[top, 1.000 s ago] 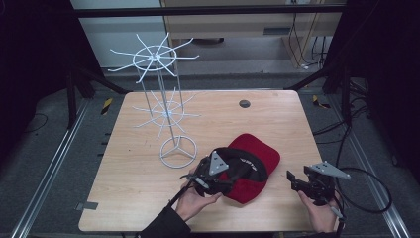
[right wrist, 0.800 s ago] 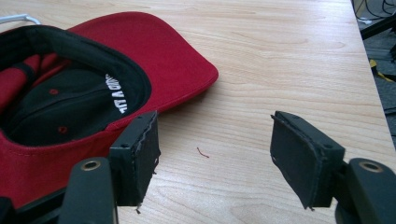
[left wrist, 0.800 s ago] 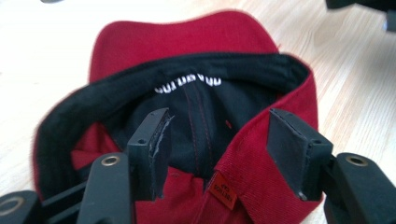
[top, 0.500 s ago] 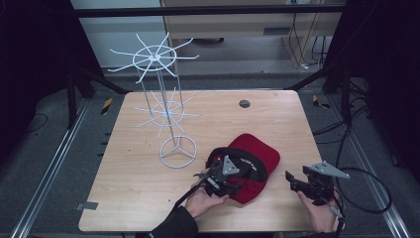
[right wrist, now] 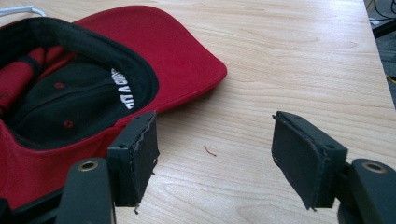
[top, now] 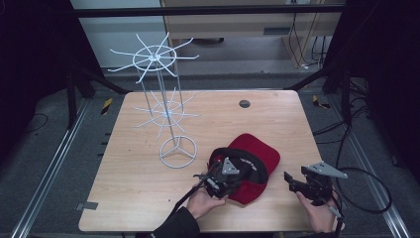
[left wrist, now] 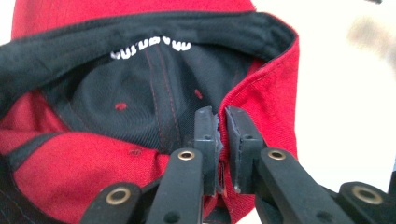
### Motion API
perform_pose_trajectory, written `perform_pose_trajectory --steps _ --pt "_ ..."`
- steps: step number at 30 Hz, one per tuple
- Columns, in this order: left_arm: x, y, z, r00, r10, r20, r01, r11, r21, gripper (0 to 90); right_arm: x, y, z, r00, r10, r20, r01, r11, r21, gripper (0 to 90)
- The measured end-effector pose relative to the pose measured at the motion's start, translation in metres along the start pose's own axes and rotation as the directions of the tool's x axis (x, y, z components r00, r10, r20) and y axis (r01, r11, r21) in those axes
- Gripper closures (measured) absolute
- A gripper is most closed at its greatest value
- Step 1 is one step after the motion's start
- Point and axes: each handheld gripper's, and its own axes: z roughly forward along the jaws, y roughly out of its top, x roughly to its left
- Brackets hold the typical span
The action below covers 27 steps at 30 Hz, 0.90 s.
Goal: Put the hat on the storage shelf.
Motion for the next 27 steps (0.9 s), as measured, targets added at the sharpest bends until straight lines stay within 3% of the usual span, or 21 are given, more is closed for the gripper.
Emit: perform_pose_trajectory --steps 3,12,21,27 --pt "-0.001 0.004 -0.011 0.9993 -0.016 0.032 0.018 0.9985 -0.051 83.4 0.001 0.000 0.000 0.9999 -0.010 -0.004 0.010 0.9999 -0.007 31.9" --pt "-0.003 0.027 -0.038 0.9994 -0.036 0.002 0.035 0.9831 -0.180 83.6 0.010 0.000 -0.007 0.9984 -0.014 -0.055 0.013 0.9994 -0.032 32.2" --pt "0.002 0.049 -0.047 0.9980 -0.060 -0.022 0.053 0.9666 -0.251 83.6 0.027 -0.009 -0.003 0.9909 -0.062 -0.119 0.056 0.9969 -0.054 34.5" --pt "0.003 0.064 -0.052 0.9972 -0.064 -0.039 0.050 0.9565 -0.287 83.6 0.039 -0.009 0.001 0.9796 -0.087 -0.181 0.077 0.9952 -0.060 34.5"
